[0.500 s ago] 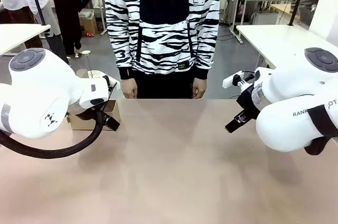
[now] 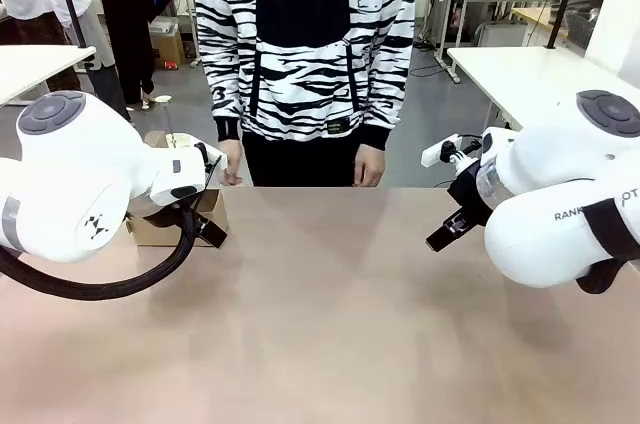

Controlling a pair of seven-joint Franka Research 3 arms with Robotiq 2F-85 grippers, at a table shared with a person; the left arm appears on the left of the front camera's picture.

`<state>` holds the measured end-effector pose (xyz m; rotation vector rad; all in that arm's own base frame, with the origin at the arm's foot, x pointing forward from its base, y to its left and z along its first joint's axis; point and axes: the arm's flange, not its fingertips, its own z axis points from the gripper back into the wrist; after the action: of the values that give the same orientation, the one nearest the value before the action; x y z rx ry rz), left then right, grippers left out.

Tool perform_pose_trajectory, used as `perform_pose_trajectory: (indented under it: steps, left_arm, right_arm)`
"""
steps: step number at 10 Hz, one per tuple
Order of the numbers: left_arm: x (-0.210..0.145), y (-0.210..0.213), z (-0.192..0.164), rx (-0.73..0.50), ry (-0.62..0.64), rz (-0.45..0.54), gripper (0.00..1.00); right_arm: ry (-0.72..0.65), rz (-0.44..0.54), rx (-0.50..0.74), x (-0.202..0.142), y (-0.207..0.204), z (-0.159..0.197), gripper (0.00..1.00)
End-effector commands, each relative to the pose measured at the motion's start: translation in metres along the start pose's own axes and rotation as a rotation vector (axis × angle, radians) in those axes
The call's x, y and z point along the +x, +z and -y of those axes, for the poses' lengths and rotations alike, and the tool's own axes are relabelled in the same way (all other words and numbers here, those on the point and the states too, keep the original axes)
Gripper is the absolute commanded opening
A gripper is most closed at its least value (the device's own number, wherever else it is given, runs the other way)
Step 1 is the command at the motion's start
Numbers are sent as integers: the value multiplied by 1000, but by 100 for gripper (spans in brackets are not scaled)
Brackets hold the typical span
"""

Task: Pour a drink into a cup and package it in a carrier.
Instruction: Pick up the 600 ml Paper Cup and place it in the middle top area of the table.

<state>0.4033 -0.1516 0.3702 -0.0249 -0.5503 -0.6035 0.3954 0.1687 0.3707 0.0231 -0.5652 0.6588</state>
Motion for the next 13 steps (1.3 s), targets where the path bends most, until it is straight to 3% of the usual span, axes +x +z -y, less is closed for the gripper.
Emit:
perform_pose_trajectory:
  steps: [1, 4, 5, 7, 9, 11, 13]
  left_arm:
    - [0, 0, 0, 0, -1, 0, 100]
    - [0, 0, 0, 0, -1, 0, 100]
    - [0, 0, 0, 0, -1, 0, 100]
    - [0, 0, 0, 0, -1, 0, 100]
    - [0, 0, 0, 0, -1, 0, 100]
    - [0, 0, 0, 0, -1, 0, 100]
    - [0, 0, 0, 0, -1, 0, 100]
  right_arm:
    - [-1, 0, 0, 0, 0, 0, 100]
    - [0, 0, 0, 0, 0, 0, 100]
    - [1, 33, 3, 10, 19, 11, 100]
    - [9, 124, 92, 43, 74, 49, 100]
    - [53, 171, 212, 53, 116, 106, 100]
    - [162, 308, 371, 26, 143, 180, 100]
    - [177, 424, 505, -25, 124, 240, 100]
